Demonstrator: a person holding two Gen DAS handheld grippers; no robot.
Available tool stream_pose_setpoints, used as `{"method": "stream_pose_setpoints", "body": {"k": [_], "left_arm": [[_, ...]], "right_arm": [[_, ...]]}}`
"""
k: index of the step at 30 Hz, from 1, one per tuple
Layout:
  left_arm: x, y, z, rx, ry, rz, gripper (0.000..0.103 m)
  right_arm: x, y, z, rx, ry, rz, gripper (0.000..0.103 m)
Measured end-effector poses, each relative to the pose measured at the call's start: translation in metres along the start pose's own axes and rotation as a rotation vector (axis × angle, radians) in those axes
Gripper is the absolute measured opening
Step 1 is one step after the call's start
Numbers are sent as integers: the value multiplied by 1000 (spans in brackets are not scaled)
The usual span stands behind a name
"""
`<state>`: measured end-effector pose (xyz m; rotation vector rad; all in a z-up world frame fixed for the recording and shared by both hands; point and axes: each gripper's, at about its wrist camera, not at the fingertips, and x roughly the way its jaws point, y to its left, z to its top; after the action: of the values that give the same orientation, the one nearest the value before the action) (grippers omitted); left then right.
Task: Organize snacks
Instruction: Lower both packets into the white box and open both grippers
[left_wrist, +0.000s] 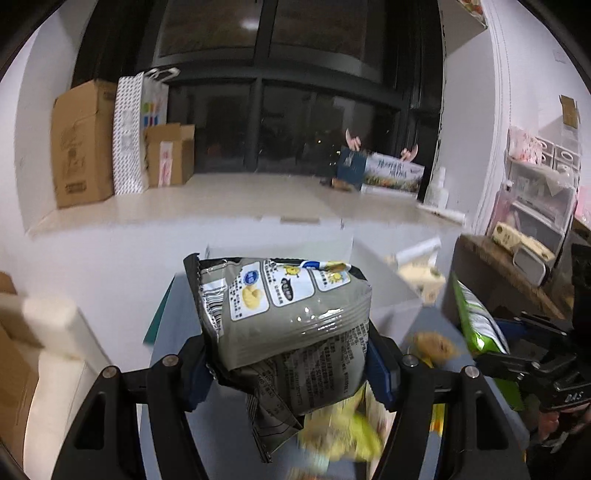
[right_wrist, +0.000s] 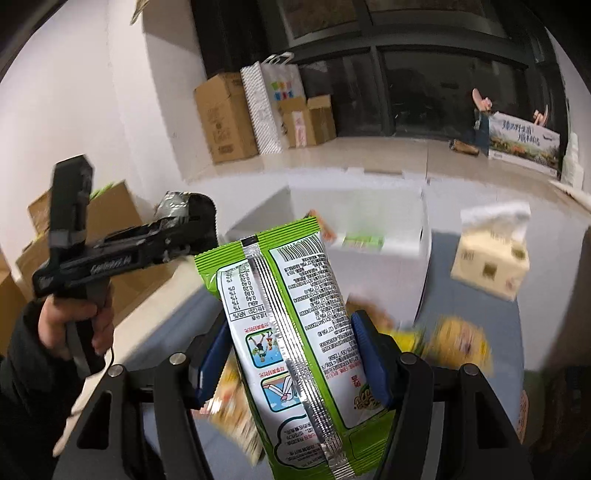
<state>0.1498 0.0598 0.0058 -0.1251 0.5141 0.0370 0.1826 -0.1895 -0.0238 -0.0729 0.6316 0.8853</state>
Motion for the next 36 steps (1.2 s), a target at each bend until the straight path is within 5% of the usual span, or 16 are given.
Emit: {"method": "stream_pose_setpoints", "body": {"k": [4, 14, 18, 22, 36], "left_arm": [[33, -2, 38, 13, -7, 9, 73], [98, 10, 73, 19, 24, 40, 73], [119, 14, 73, 42, 68, 67, 82], [137, 23, 68, 26, 132, 135, 103], [114, 21, 59, 7, 137, 106, 103]], "right_arm": [[18, -21, 44, 58, -49, -2, 69], [100, -56, 103, 161, 30, -37, 69], [117, -62, 111, 187, 32, -64, 79], [132, -72, 113, 278, 53, -33, 103], [105, -69, 107, 290, -3, -98, 103]]}}
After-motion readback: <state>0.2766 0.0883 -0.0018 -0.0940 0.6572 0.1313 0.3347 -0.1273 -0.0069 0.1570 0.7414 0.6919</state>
